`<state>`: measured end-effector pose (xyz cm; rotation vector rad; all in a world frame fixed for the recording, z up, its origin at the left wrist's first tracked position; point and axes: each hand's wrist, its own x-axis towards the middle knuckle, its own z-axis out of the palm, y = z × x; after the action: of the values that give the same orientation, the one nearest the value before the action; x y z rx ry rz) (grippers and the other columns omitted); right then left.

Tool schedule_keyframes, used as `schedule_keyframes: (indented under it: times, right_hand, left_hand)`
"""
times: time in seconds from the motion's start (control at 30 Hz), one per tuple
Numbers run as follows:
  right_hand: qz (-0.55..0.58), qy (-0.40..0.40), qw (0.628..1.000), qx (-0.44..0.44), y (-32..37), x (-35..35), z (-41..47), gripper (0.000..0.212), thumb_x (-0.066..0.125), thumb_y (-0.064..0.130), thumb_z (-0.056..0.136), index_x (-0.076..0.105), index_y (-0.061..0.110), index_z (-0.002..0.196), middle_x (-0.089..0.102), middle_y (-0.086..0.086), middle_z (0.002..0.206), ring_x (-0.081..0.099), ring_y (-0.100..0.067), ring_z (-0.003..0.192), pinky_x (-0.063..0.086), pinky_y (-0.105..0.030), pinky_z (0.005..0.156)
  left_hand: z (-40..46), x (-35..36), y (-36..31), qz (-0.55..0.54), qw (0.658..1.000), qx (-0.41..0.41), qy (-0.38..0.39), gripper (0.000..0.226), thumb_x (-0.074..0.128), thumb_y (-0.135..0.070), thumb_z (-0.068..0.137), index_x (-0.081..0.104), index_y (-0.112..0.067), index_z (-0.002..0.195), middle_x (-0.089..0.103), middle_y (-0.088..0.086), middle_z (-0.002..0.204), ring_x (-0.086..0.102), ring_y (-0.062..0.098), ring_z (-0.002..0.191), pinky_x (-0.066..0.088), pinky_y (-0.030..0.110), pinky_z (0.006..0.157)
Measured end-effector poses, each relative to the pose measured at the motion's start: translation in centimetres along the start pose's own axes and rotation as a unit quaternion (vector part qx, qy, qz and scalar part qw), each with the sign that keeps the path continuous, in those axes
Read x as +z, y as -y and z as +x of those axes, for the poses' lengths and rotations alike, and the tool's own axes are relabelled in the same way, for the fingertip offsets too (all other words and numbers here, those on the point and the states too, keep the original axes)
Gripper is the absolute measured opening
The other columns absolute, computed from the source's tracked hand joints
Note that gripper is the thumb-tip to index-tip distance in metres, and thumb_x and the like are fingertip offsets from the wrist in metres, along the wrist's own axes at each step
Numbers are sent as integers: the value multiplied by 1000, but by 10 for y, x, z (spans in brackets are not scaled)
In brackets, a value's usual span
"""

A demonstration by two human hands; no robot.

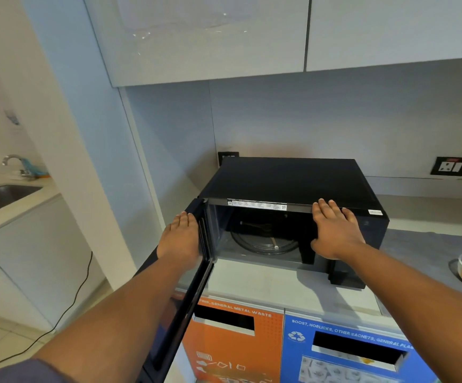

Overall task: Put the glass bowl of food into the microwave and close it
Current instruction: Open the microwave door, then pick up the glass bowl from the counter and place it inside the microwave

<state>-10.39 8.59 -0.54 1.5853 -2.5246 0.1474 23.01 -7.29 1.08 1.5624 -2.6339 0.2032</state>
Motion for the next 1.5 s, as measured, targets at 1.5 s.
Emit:
schedule_keyframes:
  times: [1.5]
  right_hand:
    - [179, -235, 948, 121, -123, 17, -89, 63, 33, 44, 106, 25, 15, 162, 23, -5, 171, 16, -18, 157, 10, -37, 123]
  left_hand:
    - [23, 18, -305, -297, 838, 396, -230, 87, 59, -13, 95, 5, -10, 163, 13, 10, 173, 2, 24, 160, 14, 41, 128]
